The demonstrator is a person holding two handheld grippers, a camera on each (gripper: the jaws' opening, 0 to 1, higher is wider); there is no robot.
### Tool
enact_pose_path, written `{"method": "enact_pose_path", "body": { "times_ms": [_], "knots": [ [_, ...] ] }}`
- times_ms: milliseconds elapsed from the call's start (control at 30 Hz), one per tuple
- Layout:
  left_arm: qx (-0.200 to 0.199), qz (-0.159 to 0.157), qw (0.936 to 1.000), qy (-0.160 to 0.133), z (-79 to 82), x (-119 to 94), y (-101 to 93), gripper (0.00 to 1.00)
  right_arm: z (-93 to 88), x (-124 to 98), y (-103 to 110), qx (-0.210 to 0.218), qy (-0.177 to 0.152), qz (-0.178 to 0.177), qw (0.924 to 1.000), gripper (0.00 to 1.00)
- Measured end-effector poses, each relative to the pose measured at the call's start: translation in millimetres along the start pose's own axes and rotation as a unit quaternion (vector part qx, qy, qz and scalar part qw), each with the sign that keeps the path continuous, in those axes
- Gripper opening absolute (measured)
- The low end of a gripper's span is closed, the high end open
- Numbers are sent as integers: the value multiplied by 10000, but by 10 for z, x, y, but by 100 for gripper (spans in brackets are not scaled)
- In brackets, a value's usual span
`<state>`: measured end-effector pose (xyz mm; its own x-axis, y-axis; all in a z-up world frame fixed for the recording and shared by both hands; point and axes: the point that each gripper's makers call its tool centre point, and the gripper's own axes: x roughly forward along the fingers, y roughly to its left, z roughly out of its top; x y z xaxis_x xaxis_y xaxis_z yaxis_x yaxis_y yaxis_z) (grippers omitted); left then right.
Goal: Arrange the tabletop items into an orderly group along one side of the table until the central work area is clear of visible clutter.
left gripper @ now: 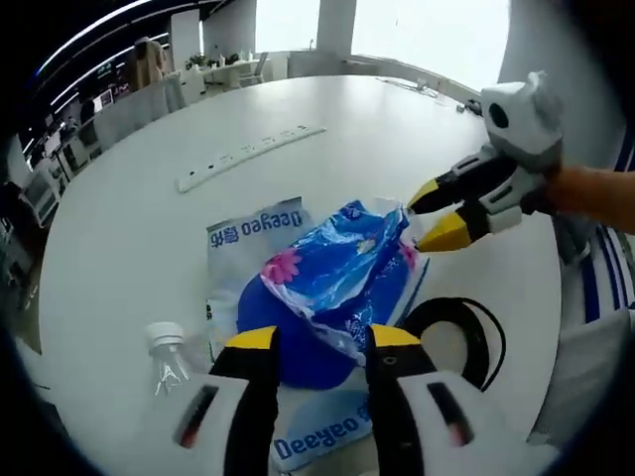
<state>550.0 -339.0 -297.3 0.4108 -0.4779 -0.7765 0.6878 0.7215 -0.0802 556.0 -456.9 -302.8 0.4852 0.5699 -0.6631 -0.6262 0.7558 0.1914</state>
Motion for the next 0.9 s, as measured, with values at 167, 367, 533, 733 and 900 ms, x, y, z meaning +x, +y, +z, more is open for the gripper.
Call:
{"method": "enact_pose_path", "body": {
  "times_ms": [167,367,533,733,900],
  "knots": [
    [-18,-15,10000,87,-35,21,-2,22,-13,25,3,6,12,-16,10000,21],
    [-42,-8,9999,119,-50,26,-2,12,-24,48,1,75,33,-54,10000,11],
    [-128,-40,9999,97,-58,34,-22,8,-22,52,2,102,22,-105,9999,4],
    [-162,-104,9998,101,-72,30,-55,3,-14,33,19,154,7,-98,9998,0],
    [-317,-124,9994,-17,-20,-7,-70,0,8,-10,8,205,-36,-117,9997,0]
  ]
}}
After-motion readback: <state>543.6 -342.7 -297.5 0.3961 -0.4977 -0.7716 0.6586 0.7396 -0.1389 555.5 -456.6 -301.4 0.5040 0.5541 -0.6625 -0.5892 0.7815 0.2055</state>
